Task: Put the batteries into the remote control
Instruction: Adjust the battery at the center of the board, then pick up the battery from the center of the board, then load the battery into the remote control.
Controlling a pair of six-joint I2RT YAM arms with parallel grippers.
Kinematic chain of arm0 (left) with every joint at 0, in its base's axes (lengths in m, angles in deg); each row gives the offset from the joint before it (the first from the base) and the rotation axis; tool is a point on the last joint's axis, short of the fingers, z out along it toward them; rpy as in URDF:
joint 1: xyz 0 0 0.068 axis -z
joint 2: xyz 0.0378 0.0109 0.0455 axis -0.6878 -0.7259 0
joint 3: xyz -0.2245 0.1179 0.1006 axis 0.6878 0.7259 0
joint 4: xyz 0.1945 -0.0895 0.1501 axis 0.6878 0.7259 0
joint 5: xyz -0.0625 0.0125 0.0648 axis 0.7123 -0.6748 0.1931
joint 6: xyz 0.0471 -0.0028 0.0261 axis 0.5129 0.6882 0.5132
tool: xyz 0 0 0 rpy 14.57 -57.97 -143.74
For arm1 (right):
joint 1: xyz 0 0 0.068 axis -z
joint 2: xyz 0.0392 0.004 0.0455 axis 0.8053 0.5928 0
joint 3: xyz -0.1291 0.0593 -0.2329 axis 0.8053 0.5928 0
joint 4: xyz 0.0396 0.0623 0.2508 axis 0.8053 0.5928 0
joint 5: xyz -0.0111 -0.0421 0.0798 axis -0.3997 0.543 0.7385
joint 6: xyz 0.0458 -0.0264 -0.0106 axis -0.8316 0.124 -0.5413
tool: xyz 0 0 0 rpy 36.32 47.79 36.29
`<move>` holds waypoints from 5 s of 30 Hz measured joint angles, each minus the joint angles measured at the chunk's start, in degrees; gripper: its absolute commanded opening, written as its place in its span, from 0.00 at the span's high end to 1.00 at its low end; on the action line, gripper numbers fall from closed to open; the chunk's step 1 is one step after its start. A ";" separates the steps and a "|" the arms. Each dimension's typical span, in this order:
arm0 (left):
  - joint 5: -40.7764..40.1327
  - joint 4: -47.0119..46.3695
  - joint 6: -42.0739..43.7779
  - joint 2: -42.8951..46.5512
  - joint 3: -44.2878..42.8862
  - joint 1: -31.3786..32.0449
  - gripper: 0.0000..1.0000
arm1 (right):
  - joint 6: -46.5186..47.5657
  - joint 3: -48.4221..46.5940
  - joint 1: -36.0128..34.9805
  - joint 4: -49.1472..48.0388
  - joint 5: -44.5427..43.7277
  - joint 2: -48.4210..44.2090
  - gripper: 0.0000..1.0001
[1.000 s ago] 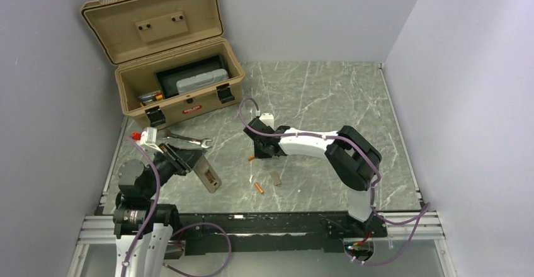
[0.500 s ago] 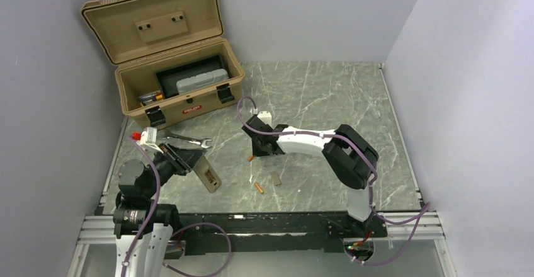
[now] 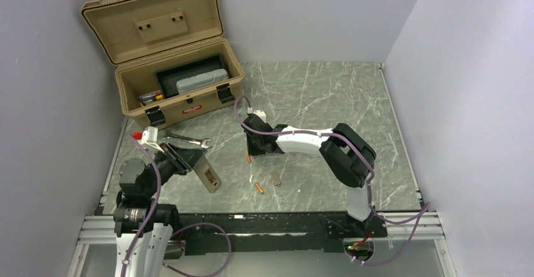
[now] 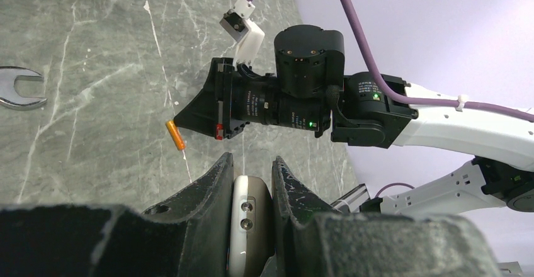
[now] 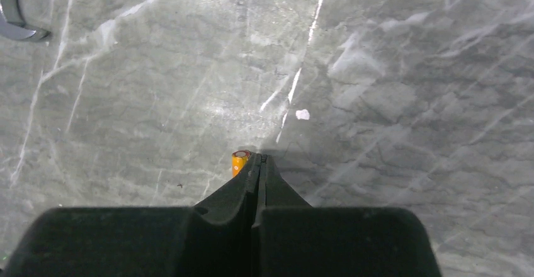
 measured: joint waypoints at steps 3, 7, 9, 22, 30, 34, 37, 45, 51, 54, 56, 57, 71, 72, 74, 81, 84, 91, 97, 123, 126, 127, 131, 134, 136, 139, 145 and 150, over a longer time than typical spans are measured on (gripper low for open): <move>0.00 -0.04 0.00 0.00 0.07 0.00 1.00 | 1.16 0.35 0.00 -1.14 1.84 0.00 1.00; 0.00 -0.02 0.00 0.02 0.11 0.00 1.00 | 2.78 0.68 -0.17 -2.67 4.59 0.11 0.94; 0.00 -0.04 0.00 0.02 0.11 0.00 1.00 | 3.52 1.05 -0.26 -3.61 5.88 0.11 0.92; 0.00 0.00 0.24 0.02 0.11 0.00 1.00 | 7.39 1.31 -1.20 -6.05 7.52 -0.24 0.52; -0.02 0.42 1.03 0.09 0.11 0.00 1.00 | 14.10 2.51 -1.11 -5.51 6.88 -1.49 0.51; -0.02 0.55 1.09 0.20 0.11 0.00 1.00 | 18.16 5.46 -1.11 -5.73 9.49 -3.89 0.51; -0.04 0.61 1.09 0.35 0.11 0.00 1.00 | 20.90 8.22 -1.11 -6.45 12.09 -6.73 0.50; -0.02 0.59 1.07 0.46 0.11 0.00 1.00 | 24.52 10.97 -1.14 -10.54 17.62 -11.32 0.49; -0.04 0.70 1.14 0.46 0.09 0.00 1.00 | 27.36 11.08 -2.32 -11.47 18.99 -11.21 0.50; -0.04 0.70 1.25 0.46 0.09 0.00 1.00 | 29.31 10.43 -4.09 -10.71 17.59 -10.29 0.50; -0.04 0.70 1.27 0.46 0.09 0.00 1.00 | 30.53 9.46 -5.35 -10.08 16.39 -8.96 0.51; -0.04 0.70 1.29 0.46 0.09 0.00 1.00 | 30.99 9.11 -5.84 -9.90 15.80 -8.37 0.51; -0.15 1.07 1.55 0.70 0.09 0.00 1.00 | 34.80 8.24 -6.84 -7.91 8.02 -6.27 0.55; -0.26 1.18 1.60 0.79 0.09 0.00 1.00 | 34.99 8.07 -6.84 -7.87 7.82 -5.95 0.56; -0.33 1.36 1.75 0.83 0.09 0.00 1.00 | 35.19 7.96 -6.86 -7.82 7.69 -5.46 0.58; -0.50 1.84 2.43 0.83 0.07 0.00 1.00 | 35.69 7.82 -6.99 -7.37 7.54 -4.72 0.66; -0.74 2.80 2.95 0.83 -0.33 0.00 1.00 | 36.04 7.80 -6.99 -7.43 7.48 -4.66 0.70; -0.98 3.23 3.08 0.87 -0.55 0.00 1.00 | 36.52 6.82 -6.99 -7.48 8.17 -3.85 1.00; -0.98 2.99 2.73 1.73 -0.39 0.00 1.00 | 34.95 6.60 -6.97 -7.43 8.09 -3.78 1.00; -9.57 -21.49 -26.84 9.94 26.47 0.09 1.00 | 21.97 8.09 -5.62 12.48 14.25 -41.62 1.00; -9.81 -25.29 -27.56 9.84 26.80 0.98 1.00 | 20.96 8.09 -5.95 13.79 14.45 -41.57 1.00; -10.14 -27.19 -27.54 9.38 26.80 1.75 1.00 | 20.79 8.09 -6.03 13.90 14.45 -41.55 1.00; -14.29 -37.55 -27.08 0.28 26.75 9.94 1.00 | 20.02 8.09 -6.14 13.97 14.36 -41.35 1.00; -20.02 -43.82 -26.05 -8.41 26.77 20.20 1.00 | 19.89 8.09 -6.25 14.19 14.12 -41.31 1.00; -23.65 -48.54 -25.53 -13.73 26.93 27.30 1.00 | 19.85 8.04 -6.29 14.69 13.92 -41.31 1.00; -27.26 -55.17 -25.51 -18.82 27.36 32.87 1.00 | 19.12 8.02 -6.56 15.58 13.51 -41.33 1.00; -32.92 -62.12 -25.68 -20.41 27.36 34.64 1.00 | 13.81 9.38 -7.93 15.41 12.31 -41.97 1.00; -35.47 -62.60 -26.12 -18.27 27.39 34.75 1.00 | 9.33 10.21 -12.39 15.28 9.60 -41.53 1.00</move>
